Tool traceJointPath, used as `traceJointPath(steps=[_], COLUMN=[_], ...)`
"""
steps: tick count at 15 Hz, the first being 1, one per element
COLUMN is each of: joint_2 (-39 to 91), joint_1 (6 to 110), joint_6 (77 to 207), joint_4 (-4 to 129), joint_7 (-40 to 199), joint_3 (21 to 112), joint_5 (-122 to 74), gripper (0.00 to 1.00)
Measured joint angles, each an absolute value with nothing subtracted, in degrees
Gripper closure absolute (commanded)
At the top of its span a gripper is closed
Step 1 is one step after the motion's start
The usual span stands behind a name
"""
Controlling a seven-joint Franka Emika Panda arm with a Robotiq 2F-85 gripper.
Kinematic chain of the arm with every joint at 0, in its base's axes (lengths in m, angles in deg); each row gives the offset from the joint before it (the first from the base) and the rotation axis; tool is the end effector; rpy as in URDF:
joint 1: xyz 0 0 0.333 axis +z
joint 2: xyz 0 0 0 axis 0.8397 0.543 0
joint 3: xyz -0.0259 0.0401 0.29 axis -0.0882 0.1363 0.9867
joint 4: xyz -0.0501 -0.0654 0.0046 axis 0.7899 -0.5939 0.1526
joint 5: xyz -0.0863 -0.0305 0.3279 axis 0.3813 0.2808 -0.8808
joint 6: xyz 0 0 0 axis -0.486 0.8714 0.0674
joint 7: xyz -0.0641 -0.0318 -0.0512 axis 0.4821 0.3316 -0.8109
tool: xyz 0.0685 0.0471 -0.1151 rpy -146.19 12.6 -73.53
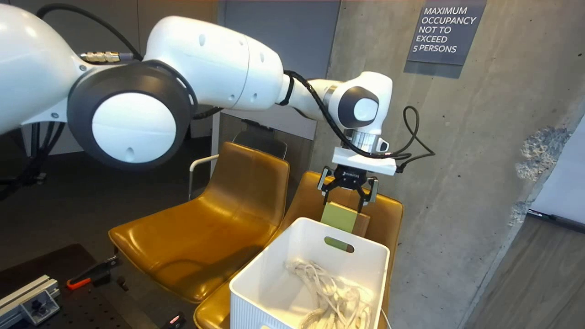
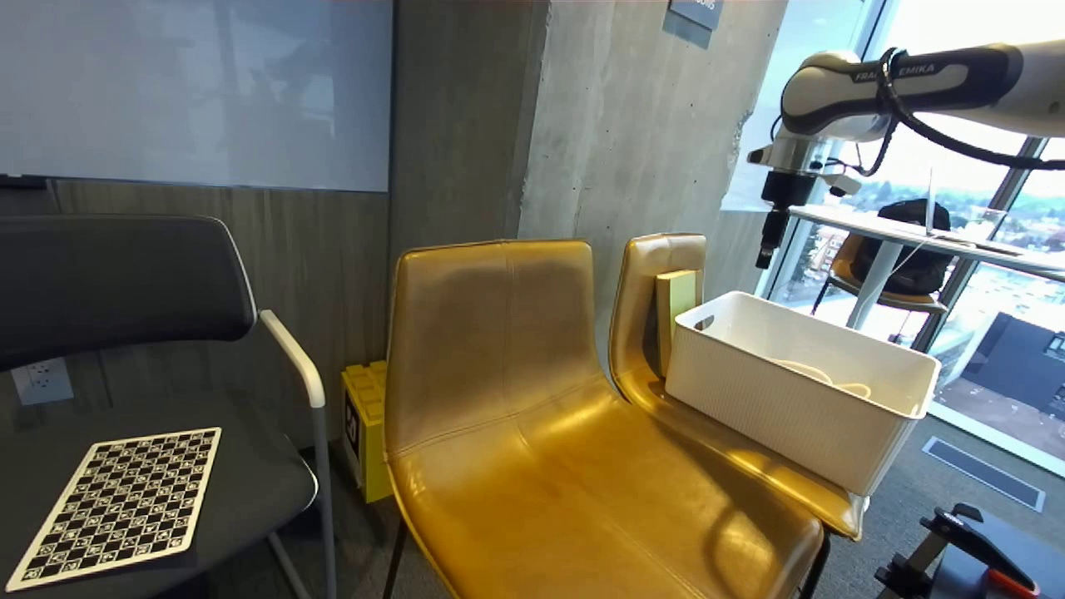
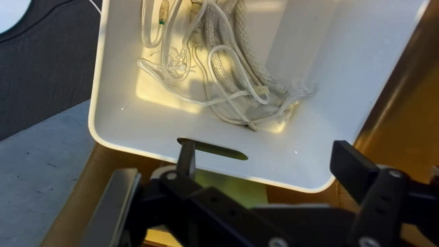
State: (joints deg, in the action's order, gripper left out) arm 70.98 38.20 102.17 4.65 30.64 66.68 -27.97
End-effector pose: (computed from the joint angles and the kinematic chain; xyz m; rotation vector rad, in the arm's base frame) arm 0.6731 -0.2513 0.3004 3.0636 0.6348 -0.0723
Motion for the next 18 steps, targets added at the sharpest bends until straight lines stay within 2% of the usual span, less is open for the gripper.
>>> traceJointPath(steps=[8, 18], joint_2=[56.56, 34.66], joint_1=[39.49, 42.88], joint_6=[93.69, 90.70], joint_4=[12.49, 33.73], joint_7=[37.25, 46.22], joint_3=[66.89, 67.68], joint_5=[-29.71, -35.17], gripper=[0.00, 0.00])
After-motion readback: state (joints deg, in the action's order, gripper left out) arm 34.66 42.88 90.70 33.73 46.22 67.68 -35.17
